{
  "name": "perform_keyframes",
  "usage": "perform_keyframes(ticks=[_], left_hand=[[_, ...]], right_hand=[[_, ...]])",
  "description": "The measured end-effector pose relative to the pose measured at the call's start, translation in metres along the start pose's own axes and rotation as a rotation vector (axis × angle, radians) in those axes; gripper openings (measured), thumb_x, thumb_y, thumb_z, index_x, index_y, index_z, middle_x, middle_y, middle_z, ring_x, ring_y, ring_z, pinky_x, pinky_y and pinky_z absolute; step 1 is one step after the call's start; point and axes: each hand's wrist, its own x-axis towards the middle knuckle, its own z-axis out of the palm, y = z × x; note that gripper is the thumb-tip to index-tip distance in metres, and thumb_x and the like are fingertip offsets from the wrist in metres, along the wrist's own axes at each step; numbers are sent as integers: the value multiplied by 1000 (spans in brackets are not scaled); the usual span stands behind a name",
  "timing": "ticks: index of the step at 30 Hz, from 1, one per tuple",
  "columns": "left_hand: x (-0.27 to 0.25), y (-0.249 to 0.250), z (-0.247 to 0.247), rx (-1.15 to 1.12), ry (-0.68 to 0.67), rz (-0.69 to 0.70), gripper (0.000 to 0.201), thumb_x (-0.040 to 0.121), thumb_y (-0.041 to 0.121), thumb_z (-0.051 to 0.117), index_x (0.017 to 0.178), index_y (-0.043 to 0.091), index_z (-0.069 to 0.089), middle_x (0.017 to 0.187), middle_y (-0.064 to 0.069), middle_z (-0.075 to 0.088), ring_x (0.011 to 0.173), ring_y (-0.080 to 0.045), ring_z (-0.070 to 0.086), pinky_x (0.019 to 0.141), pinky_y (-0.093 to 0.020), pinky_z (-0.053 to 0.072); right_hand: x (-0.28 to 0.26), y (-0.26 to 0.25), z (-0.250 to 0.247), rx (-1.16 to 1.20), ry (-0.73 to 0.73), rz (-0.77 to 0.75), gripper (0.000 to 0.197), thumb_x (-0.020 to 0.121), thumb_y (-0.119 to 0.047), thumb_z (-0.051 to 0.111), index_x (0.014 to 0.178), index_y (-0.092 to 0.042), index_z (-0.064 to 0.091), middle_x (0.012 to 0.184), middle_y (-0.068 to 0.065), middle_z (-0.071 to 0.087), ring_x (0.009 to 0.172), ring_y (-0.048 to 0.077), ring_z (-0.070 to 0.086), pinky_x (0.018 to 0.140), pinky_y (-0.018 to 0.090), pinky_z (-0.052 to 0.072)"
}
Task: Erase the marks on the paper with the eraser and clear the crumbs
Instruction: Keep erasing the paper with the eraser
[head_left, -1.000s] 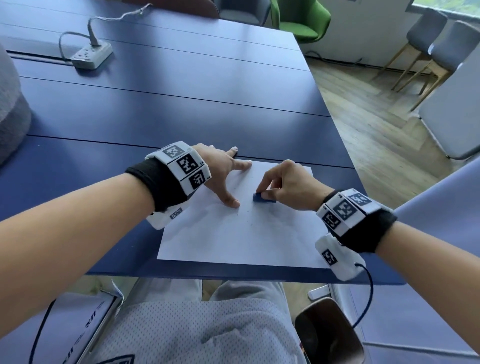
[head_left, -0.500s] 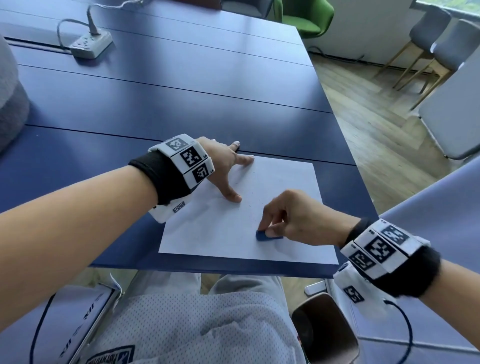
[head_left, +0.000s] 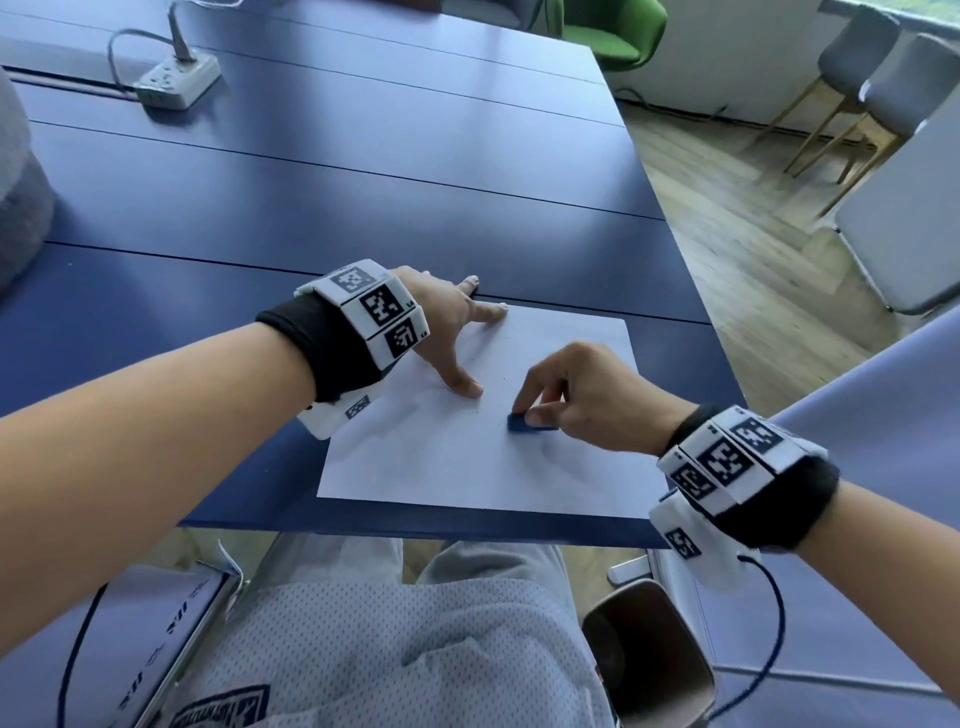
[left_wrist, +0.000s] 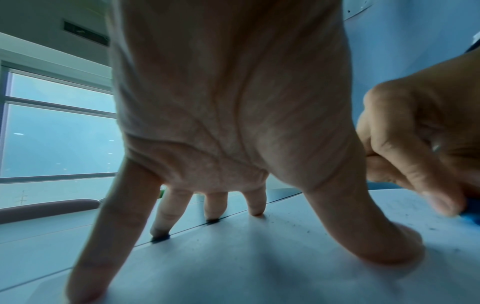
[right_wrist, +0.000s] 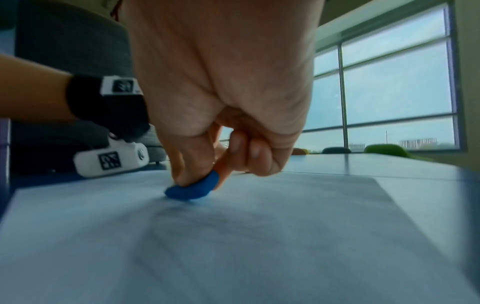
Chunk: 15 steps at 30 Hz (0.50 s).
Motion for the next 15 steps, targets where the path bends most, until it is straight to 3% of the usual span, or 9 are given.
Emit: perform_keyframes(ticks=[3,6,10,15], left_hand=[[-1,0,0,15,11,5,114,63,85,60,150,53,-4,164,9,-8,144,-36,29,111,-46,35],[0,-1,0,11,22,9,113,64,85,60,151,52,-3,164,9,-7,144,-36,29,110,-44,35],[0,0,0,-2,13,3,113,64,84,62,150,53,-5,163,9,-9,145,-38,23,111,-46,31],[0,0,0,10,4,-2,114,63,85,60,149,54,-7,163,10,-9,146,-38,21,111,-47,33]], right_hand=[[-11,4,3,38,-75,-4,15,77,-12,75,80,-27,76,66,-5,63,55,4,51,53,15,39],[-25,2,4,35,-237,-3,13,77,-14,76,81,-26,76,74,1,67,61,16,55,57,26,46],[3,10,-11,30,-87,38,14,78,-13,75,79,-27,75,61,-8,62,51,1,50,51,11,38],[40,16,-26,-1,-81,66,13,79,-14,73,80,-26,75,62,-5,65,48,-1,52,51,14,42]])
